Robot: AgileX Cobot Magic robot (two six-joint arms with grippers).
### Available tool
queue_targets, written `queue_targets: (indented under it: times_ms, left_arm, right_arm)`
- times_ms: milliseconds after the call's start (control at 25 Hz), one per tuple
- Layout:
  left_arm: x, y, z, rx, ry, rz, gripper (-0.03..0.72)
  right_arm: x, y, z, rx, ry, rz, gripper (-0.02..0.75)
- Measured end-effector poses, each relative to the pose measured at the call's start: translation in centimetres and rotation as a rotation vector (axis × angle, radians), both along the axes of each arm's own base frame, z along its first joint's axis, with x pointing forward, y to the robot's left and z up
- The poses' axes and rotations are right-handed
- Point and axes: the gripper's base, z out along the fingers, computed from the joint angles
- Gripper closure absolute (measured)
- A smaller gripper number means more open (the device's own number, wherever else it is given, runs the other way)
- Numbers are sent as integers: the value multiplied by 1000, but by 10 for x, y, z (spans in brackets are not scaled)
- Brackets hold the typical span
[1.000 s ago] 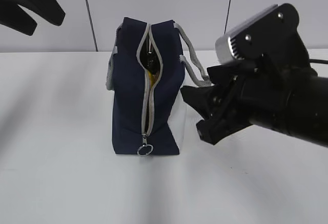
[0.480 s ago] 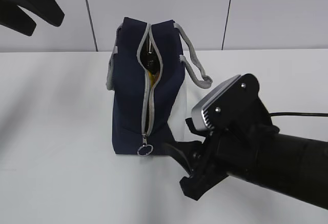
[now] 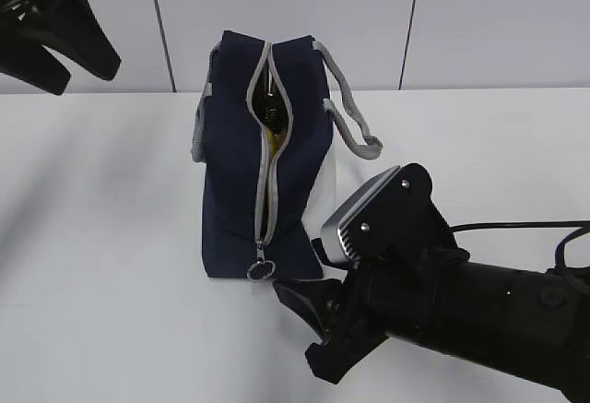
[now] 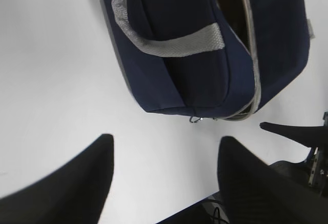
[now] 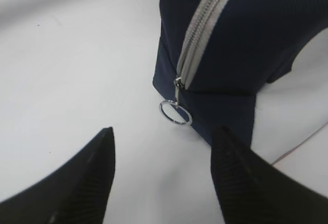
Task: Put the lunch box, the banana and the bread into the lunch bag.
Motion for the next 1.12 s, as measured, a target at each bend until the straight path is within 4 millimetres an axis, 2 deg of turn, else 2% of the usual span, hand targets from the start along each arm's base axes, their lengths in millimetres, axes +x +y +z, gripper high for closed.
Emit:
queue_targets:
  times_ms: [360,560,680,960,1120]
  left_arm:
    - [6,-1,-5,-3,-25,14,253]
    - [11,-2,-14,-3,-7,16,254]
    - [12,-2,-15,-2,-4,13,254]
    - [13,-2,-15,-1,-17,6,254]
    - [13,-2,-14,-1,-20,6,254]
  right_arm:
    - [6,-2,1,37,-4,33,300]
    - [6,4,-14,41,32,86,300]
    - [13,1,-23,47,51,83,300]
    - [39,-11,-26,74,51,115,300]
    - [50,-15,-33,58,65,155,303]
